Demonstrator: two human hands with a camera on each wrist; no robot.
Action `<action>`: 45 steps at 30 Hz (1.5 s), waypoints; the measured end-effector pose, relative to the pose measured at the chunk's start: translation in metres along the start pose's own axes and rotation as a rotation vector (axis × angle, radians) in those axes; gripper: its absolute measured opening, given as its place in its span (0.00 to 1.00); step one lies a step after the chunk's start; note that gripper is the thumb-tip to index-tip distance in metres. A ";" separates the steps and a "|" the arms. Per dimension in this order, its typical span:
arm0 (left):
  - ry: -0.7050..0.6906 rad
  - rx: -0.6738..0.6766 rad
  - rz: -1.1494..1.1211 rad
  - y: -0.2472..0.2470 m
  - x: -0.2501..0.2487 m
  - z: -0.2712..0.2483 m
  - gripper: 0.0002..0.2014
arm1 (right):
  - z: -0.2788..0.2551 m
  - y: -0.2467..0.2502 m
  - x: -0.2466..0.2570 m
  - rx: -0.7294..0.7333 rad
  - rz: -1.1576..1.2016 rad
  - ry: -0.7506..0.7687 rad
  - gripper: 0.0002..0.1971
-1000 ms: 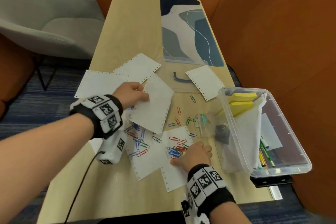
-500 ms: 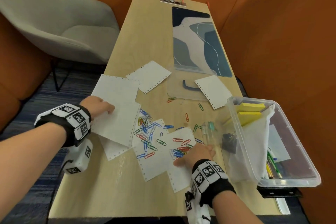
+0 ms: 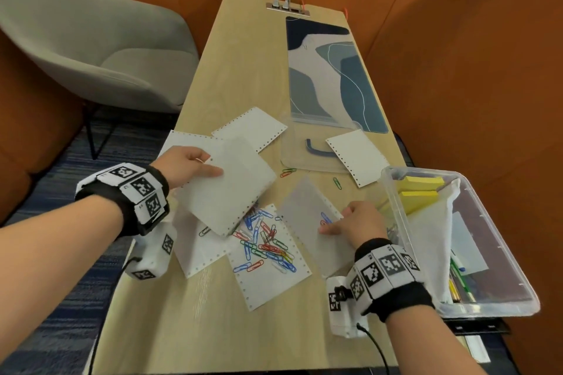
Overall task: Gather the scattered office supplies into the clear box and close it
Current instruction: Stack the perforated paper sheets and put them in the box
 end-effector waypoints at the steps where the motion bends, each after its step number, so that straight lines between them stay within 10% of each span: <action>1: -0.015 -0.004 -0.041 -0.001 -0.004 0.001 0.10 | -0.001 0.003 0.002 -0.007 0.041 0.013 0.23; 13: -0.025 0.114 -0.525 -0.025 -0.047 0.013 0.15 | 0.008 0.036 0.055 -0.129 0.427 0.292 0.21; 20: 0.059 0.273 -0.499 -0.071 -0.064 0.013 0.11 | 0.024 -0.008 0.091 0.214 0.738 0.308 0.05; 27: 0.026 -0.026 -0.398 -0.021 -0.062 0.047 0.21 | 0.084 0.013 0.077 -0.233 0.374 0.183 0.16; 33: -0.047 -0.269 0.021 0.049 -0.056 0.067 0.19 | 0.118 0.000 0.051 -0.344 0.072 0.134 0.28; 40: 0.049 0.043 0.810 0.049 -0.047 0.082 0.33 | 0.146 -0.001 0.029 -0.305 -0.062 -0.084 0.37; 45: 0.062 0.165 0.982 0.032 -0.033 0.092 0.42 | 0.151 -0.007 0.026 -0.269 -0.206 -0.157 0.25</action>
Point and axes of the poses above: each hand's wrist, its own z-axis towards the middle knuckle, its own y-axis out of the back of the hand, x = y × z, the point moved 8 cm from there along z, towards the middle knuckle, and after that the axes turned 4 degrees about z, right-handed, at the moved point
